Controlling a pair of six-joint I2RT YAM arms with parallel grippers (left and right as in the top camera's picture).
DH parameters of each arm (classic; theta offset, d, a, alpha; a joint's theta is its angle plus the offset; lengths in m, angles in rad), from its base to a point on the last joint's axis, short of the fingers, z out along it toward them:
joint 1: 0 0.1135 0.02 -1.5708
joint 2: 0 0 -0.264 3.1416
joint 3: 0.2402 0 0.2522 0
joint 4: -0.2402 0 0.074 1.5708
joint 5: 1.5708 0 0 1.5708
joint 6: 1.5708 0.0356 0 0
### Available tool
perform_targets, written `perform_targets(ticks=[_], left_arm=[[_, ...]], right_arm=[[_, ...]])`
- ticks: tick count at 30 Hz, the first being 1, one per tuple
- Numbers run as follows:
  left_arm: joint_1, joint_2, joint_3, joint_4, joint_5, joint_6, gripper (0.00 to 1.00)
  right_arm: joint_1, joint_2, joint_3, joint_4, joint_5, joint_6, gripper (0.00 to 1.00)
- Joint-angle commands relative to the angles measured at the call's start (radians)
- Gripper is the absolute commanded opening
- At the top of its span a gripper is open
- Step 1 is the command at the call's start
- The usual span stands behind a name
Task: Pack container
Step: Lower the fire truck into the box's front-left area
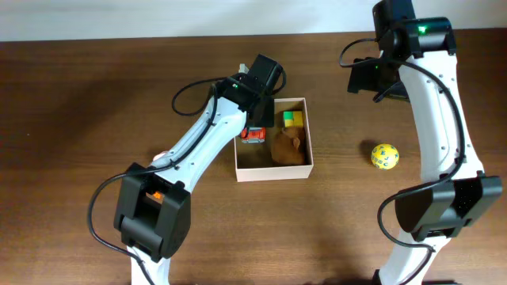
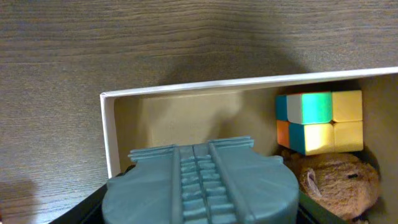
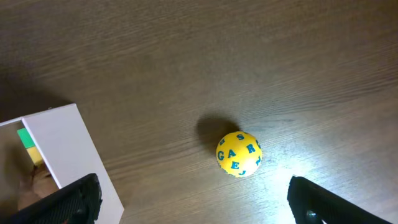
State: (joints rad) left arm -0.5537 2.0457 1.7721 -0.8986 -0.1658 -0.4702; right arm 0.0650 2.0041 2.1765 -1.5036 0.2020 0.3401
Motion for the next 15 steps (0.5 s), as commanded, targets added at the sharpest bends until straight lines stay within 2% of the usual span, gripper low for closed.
perform_targets(ticks=[1, 15], left_arm=[[0.000, 0.002, -0.006, 0.005, -0.011, -0.033, 0.23], [0.000, 0.066, -0.036, 0.010, -0.007, -0.056, 0.23]], right_arm=[[0.000, -0.016, 0.015, 0.000, 0.016, 0.005, 0.99], [0.000, -0.016, 0.015, 0.000, 0.016, 0.005, 0.99]])
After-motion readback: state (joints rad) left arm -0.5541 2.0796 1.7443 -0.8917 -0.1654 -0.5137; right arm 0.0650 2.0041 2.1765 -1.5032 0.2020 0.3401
